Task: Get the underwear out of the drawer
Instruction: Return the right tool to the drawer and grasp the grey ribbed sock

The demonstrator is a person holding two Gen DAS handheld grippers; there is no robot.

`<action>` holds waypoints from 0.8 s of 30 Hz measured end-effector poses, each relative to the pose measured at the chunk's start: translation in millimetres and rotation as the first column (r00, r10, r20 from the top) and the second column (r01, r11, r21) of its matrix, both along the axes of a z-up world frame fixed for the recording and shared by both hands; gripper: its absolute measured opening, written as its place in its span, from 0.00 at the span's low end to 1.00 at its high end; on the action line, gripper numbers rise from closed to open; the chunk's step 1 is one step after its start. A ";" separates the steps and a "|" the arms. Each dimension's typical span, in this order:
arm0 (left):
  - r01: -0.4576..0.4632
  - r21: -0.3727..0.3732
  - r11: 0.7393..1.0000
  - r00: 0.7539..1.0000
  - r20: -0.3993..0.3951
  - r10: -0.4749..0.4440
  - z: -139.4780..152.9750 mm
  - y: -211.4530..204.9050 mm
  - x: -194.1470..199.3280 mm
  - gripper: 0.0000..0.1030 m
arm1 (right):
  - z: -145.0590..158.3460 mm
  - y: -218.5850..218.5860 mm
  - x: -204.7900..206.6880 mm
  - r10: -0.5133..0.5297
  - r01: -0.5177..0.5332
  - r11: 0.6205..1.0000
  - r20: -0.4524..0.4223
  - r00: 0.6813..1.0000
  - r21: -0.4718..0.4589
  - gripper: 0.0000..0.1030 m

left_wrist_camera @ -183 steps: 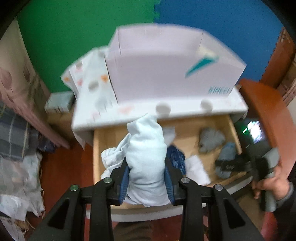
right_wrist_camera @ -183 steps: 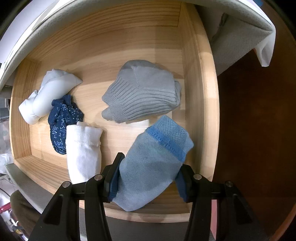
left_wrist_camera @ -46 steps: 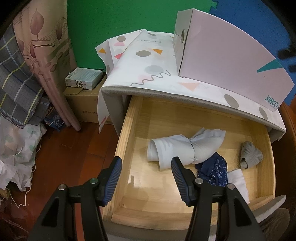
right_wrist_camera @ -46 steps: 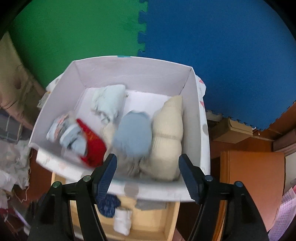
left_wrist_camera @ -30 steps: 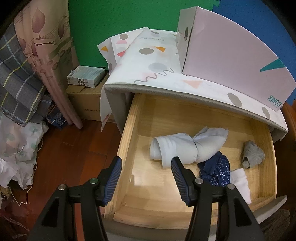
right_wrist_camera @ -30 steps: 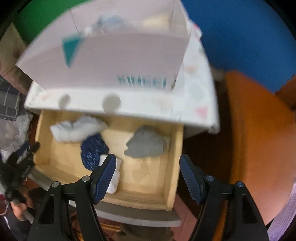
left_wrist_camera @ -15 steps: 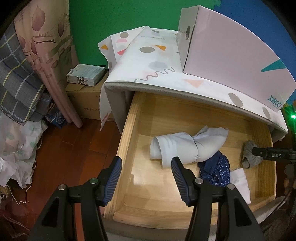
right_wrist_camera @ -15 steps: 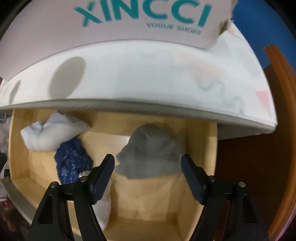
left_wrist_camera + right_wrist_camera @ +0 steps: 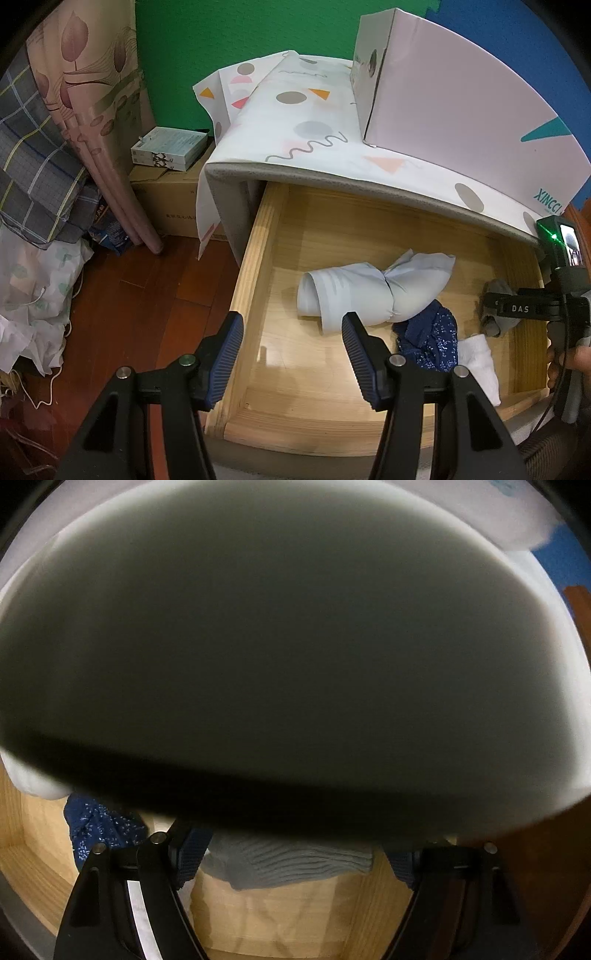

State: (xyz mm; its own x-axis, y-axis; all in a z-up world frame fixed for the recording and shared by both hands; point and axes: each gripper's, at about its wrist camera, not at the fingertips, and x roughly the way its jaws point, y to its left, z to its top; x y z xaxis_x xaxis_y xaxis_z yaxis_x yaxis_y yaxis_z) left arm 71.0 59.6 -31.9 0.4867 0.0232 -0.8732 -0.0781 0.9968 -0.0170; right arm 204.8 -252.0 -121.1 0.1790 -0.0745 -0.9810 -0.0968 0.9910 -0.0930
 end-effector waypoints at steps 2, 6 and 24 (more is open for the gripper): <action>-0.001 0.001 1.000 1.000 -0.001 0.001 -0.1 0.1 0.1 0.55 | -2.2 2.2 0.7 0.011 -0.011 1.000 -0.010 1.000 -0.006 0.77; -0.002 0.000 1.000 1.000 -0.001 0.002 -0.1 0.1 0.2 0.55 | -5.2 4.8 0.6 0.025 -0.026 1.000 -0.025 0.999 -0.008 0.77; -0.001 -0.001 1.000 1.000 -0.004 0.001 -0.5 1.1 -0.2 0.55 | -17.7 9.1 -44.3 0.083 -0.093 0.995 -0.198 0.977 -0.042 0.68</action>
State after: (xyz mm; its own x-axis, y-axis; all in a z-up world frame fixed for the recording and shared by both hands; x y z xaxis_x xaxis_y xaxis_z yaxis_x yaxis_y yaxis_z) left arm 70.8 60.7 -32.4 0.4831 0.0230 -0.8753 -0.0796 0.9967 -0.0177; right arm 160.5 -242.9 -138.8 -0.0081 -0.1177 -0.9930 -0.2047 0.9722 -0.1135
